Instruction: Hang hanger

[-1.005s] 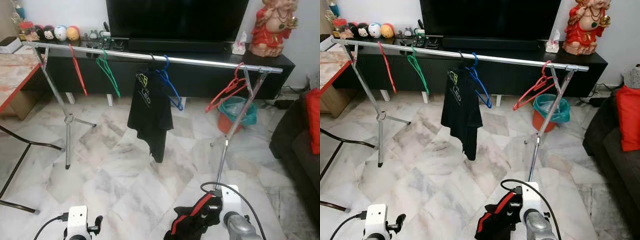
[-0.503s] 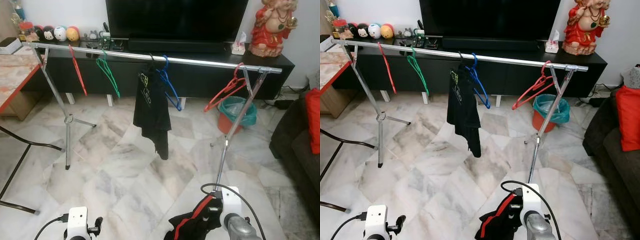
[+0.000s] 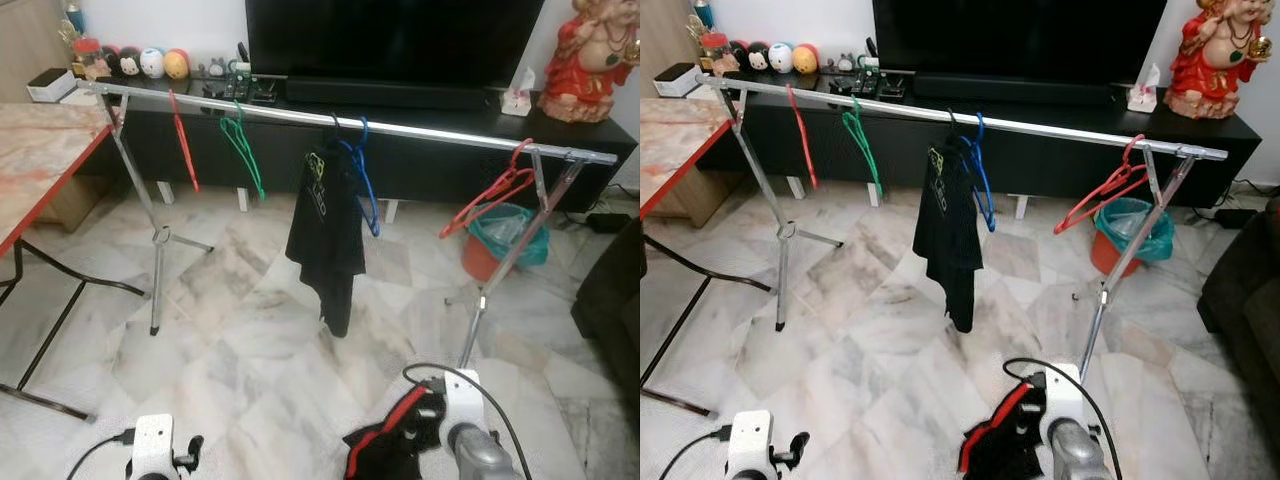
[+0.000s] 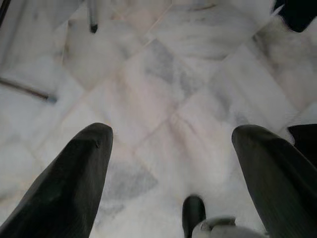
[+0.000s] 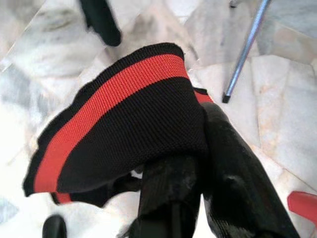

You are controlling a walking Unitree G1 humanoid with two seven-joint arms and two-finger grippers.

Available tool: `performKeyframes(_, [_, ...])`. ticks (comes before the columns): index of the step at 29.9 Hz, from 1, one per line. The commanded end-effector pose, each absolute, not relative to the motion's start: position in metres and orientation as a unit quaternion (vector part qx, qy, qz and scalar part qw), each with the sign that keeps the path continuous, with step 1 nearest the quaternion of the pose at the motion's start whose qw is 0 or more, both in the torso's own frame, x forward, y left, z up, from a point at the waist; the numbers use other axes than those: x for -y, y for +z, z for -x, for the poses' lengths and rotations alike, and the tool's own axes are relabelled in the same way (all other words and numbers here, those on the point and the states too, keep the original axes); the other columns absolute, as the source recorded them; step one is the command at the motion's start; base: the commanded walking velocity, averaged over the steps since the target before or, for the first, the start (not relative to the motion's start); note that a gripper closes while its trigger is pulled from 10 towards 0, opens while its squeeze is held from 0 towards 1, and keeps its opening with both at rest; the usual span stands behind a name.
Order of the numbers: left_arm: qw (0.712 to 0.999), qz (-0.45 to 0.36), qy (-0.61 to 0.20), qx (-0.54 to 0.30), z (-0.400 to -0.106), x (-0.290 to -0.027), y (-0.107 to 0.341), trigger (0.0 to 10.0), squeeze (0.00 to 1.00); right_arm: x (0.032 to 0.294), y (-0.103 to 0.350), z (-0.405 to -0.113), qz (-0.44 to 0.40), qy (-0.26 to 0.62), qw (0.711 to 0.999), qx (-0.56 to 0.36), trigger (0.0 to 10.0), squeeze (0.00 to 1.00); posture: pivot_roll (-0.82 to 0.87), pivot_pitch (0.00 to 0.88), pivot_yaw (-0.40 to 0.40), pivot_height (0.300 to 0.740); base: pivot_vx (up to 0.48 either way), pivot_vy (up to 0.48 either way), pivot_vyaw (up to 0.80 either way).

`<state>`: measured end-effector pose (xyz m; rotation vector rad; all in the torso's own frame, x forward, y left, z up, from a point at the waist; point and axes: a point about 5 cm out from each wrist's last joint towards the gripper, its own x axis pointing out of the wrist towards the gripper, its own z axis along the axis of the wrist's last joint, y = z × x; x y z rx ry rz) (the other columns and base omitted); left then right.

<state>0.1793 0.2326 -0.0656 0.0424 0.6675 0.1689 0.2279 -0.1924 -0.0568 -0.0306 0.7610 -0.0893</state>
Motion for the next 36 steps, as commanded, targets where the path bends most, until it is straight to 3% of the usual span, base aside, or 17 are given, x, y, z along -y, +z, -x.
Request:
performKeyframes(1, [0.939, -0.013, 0.079, -0.334, -0.1778, -0.2267, -0.0683, 10.0, 0.0, 0.1997, -0.0548, -0.2286, 0.02, -0.052, 0.929, -0.366, 10.0, 0.0, 0.04, 0.0, -0.047, 0.74, 0.292, 0.0, 0.0])
performKeyframes(18, [0.938, -0.008, 0.08, -0.336, -0.1763, -0.2241, -0.0696, 10.0, 0.0, 0.1963, -0.0513, -0.2342, 0.028, -0.038, 0.934, -0.355, 10.0, 0.0, 0.04, 0.0, -0.055, 0.74, 0.292, 0.0, 0.0])
performKeyframes(27, [0.939, -0.008, 0.079, -0.336, -0.1766, -0.2236, -0.0696, 10.0, 0.0, 0.1936, -0.0514, -0.2345, 0.03, -0.032, 0.934, -0.354, 10.0, 0.0, 0.04, 0.0, -0.055, 0.74, 0.292, 0.0, 0.66])
performKeyframes(36, [0.938, -0.007, 0.079, -0.337, -0.1765, -0.2238, -0.0699, 10.0, 0.0, 0.1934, -0.0516, -0.2345, 0.022, -0.037, 0.934, -0.354, 10.0, 0.0, 0.04, 0.0, -0.054, 0.74, 0.291, 0.0, 0.0])
